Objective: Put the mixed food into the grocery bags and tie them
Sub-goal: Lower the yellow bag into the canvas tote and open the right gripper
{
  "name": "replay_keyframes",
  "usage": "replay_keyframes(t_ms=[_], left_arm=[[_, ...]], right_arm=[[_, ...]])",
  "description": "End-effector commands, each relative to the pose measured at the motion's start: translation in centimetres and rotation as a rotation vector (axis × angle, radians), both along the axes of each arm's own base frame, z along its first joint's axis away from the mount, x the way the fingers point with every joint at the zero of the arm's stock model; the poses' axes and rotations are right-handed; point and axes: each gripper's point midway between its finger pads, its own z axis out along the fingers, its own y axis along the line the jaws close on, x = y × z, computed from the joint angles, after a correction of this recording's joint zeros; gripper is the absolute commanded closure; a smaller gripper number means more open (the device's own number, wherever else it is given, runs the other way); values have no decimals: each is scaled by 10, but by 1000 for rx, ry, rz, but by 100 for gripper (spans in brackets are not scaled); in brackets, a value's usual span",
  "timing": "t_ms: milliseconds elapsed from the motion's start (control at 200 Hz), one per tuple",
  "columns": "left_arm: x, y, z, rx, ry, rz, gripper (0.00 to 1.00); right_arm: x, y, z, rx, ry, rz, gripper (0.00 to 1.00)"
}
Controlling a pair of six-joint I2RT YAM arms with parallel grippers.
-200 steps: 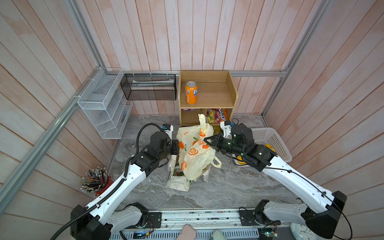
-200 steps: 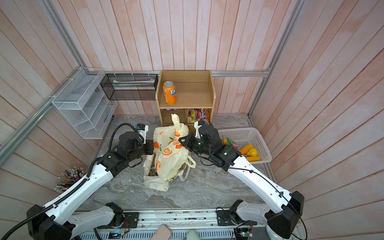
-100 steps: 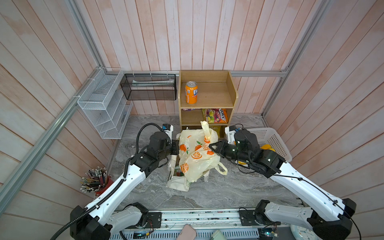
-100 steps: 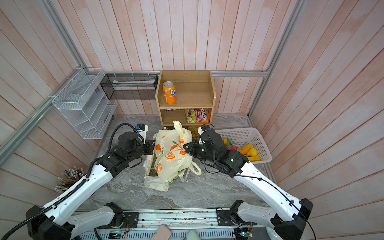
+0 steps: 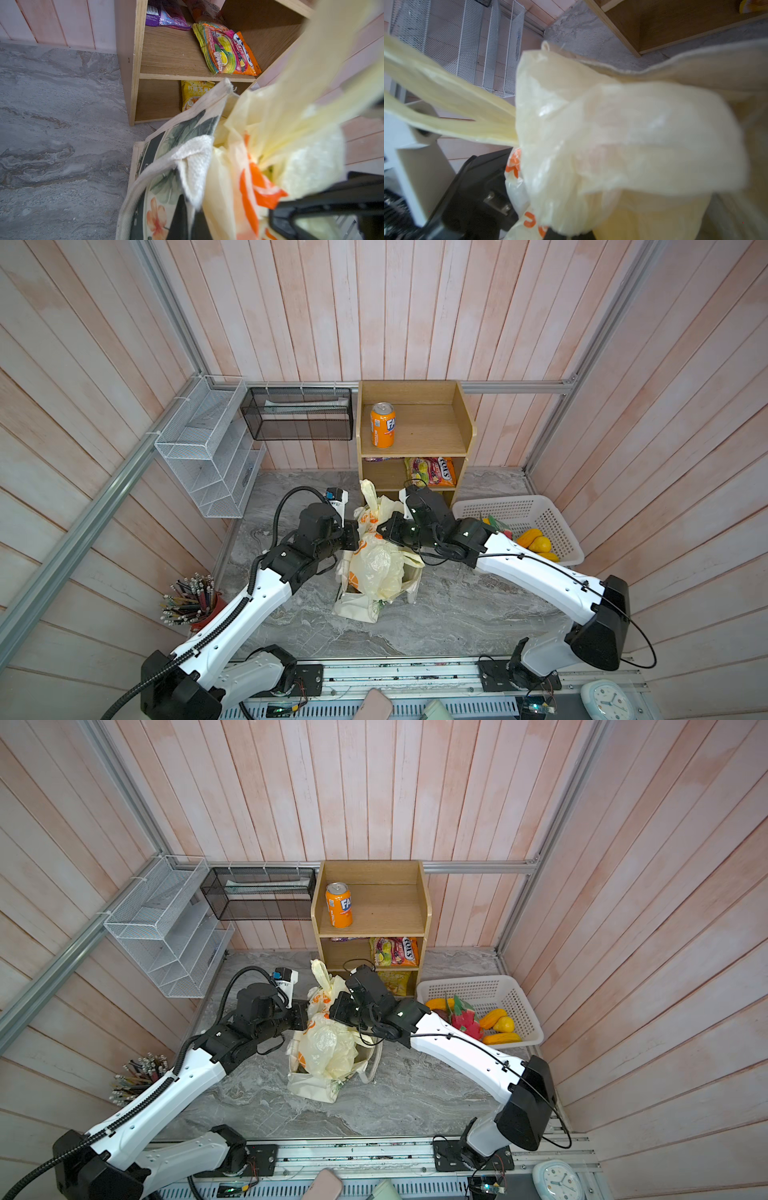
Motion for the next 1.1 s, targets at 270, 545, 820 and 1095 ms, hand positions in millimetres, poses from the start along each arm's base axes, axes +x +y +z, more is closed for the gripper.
replay_keyframes(t_ms=[270, 545, 820, 1095], left_arm=[[8, -9, 57, -109, -161, -25, 100], [6, -9, 60, -127, -162, -24, 100], [6, -9, 60, -134, -157, -24, 100], [7, -8, 57, -127, -153, -14, 100]], right_arm=[[27, 8, -109, -229, 31, -73, 100], [27, 10, -178, -374, 126, -45, 100], [17, 16, -178, -386, 118, 50, 100], [16, 31, -80, -301, -69, 187, 42]])
